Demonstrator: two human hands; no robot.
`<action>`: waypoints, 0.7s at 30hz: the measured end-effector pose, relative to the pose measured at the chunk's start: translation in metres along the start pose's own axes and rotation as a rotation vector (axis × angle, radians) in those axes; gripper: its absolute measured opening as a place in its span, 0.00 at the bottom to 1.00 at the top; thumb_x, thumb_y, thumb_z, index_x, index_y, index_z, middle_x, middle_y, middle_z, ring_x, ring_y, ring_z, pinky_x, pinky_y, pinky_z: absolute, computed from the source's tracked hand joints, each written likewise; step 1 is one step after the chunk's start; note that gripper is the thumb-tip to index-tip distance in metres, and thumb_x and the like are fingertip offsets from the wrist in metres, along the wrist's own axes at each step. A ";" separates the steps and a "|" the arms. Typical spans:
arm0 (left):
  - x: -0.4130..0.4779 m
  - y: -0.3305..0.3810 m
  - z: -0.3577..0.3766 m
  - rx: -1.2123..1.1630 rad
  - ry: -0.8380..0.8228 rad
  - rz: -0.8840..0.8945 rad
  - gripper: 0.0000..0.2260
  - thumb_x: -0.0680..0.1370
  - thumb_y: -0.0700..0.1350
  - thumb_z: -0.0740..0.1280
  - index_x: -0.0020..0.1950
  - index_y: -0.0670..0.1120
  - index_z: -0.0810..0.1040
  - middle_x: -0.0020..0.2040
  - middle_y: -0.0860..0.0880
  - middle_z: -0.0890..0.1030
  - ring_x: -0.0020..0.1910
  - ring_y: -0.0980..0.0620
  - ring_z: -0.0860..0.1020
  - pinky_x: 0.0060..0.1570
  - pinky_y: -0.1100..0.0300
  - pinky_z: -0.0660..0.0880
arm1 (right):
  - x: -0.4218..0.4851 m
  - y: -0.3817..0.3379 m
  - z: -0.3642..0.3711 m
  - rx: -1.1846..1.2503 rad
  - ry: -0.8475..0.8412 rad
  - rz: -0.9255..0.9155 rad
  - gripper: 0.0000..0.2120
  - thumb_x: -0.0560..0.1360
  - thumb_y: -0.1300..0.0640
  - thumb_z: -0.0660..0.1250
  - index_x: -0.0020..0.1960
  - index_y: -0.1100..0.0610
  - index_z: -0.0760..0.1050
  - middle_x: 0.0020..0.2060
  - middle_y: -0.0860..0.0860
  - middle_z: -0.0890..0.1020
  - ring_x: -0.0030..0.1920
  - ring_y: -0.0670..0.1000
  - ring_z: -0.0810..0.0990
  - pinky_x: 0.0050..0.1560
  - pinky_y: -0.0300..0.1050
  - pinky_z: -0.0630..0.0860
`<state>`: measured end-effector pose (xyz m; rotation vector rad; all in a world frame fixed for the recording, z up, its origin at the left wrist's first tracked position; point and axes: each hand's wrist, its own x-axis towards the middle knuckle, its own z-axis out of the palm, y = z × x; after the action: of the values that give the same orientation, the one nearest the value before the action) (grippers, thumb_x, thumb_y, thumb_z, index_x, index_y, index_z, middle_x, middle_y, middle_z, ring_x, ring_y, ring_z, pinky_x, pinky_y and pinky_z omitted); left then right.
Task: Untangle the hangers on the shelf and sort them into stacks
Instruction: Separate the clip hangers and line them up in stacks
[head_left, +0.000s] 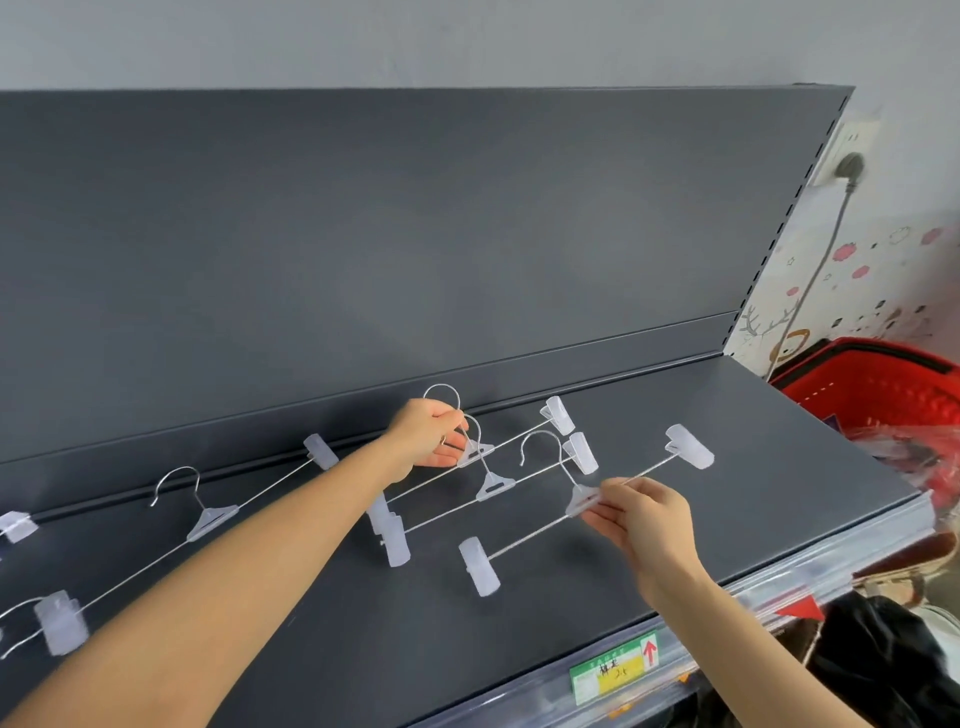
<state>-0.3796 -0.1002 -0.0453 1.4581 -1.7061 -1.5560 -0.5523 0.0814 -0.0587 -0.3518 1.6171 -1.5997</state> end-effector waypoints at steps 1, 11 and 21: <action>0.002 0.001 0.000 0.012 -0.020 -0.004 0.09 0.80 0.43 0.61 0.46 0.40 0.79 0.39 0.43 0.80 0.33 0.49 0.79 0.36 0.61 0.81 | 0.004 0.001 0.003 -0.005 -0.005 0.019 0.05 0.74 0.70 0.62 0.40 0.67 0.74 0.40 0.63 0.83 0.40 0.60 0.84 0.38 0.44 0.81; 0.018 0.002 -0.005 -0.010 -0.025 -0.022 0.09 0.79 0.43 0.62 0.45 0.41 0.80 0.39 0.43 0.80 0.34 0.50 0.78 0.40 0.59 0.81 | 0.020 0.012 0.025 0.017 -0.063 0.232 0.04 0.74 0.71 0.62 0.46 0.72 0.74 0.41 0.66 0.82 0.41 0.60 0.84 0.41 0.46 0.81; 0.028 0.006 0.005 0.020 -0.040 0.000 0.09 0.80 0.44 0.62 0.47 0.41 0.80 0.39 0.44 0.81 0.34 0.51 0.79 0.37 0.61 0.80 | 0.028 0.013 0.030 -0.051 -0.138 0.252 0.04 0.74 0.69 0.66 0.45 0.72 0.76 0.41 0.65 0.82 0.40 0.59 0.84 0.39 0.45 0.82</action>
<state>-0.3966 -0.1231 -0.0508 1.4463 -1.7493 -1.5820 -0.5445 0.0424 -0.0767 -0.2675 1.5329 -1.3186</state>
